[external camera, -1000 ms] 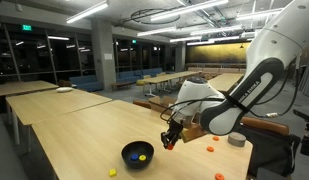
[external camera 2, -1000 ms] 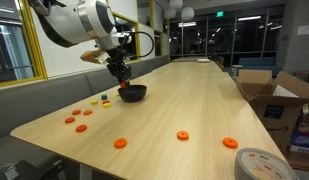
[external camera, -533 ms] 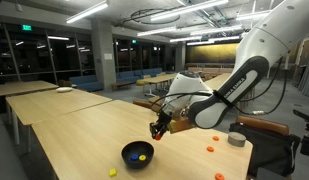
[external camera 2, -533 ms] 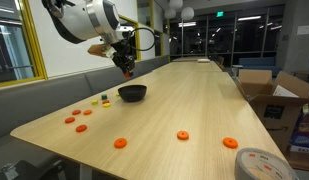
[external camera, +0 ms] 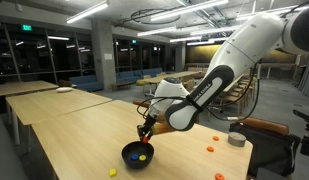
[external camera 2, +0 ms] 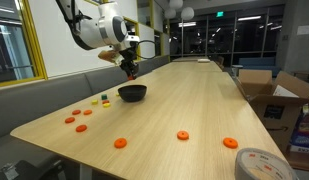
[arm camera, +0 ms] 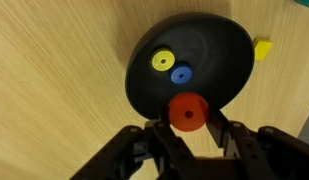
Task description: Put the blue, yellow and three orange squares inside the building.
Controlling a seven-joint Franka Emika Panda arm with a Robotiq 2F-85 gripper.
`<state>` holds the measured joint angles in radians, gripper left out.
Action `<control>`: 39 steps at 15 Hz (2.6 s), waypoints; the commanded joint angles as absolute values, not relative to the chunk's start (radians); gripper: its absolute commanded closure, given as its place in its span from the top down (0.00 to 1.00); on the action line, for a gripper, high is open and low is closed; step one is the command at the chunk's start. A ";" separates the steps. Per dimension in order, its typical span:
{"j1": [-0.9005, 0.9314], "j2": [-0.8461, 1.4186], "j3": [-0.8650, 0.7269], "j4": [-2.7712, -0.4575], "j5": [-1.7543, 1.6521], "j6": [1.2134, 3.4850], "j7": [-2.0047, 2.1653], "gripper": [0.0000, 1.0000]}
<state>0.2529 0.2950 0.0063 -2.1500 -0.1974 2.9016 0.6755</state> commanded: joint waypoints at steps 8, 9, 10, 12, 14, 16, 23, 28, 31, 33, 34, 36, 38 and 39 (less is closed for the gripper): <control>0.171 0.436 0.041 -2.013 0.089 2.780 0.417 0.97; 0.168 0.424 0.033 -2.026 0.093 2.772 0.420 1.00; 0.170 0.413 0.019 -2.041 0.088 2.769 0.430 1.00; 0.178 0.370 -0.026 -2.087 0.064 2.770 0.460 1.00; 0.171 0.314 -0.061 -2.146 0.061 2.784 0.471 1.00; 0.174 0.257 -0.119 -2.209 0.038 2.773 0.513 1.00; 0.050 0.119 -0.214 -2.440 0.069 2.734 0.573 1.00; -0.067 0.104 -0.203 -2.540 0.196 2.734 0.520 1.00; -0.108 0.126 -0.212 -2.559 0.241 2.732 0.501 1.00; -0.132 0.137 -0.212 -2.565 0.269 2.728 0.481 1.00; -0.143 0.142 -0.211 -2.565 0.283 2.728 0.470 1.00; -0.166 0.155 -0.202 -2.555 0.330 2.713 0.425 1.00; -0.177 0.175 -0.197 -2.536 0.359 2.688 0.390 1.00; -0.181 0.185 -0.195 -2.527 0.368 2.676 0.374 1.00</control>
<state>-0.1555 0.1653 -0.2148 -2.5575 0.3187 2.7155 0.4346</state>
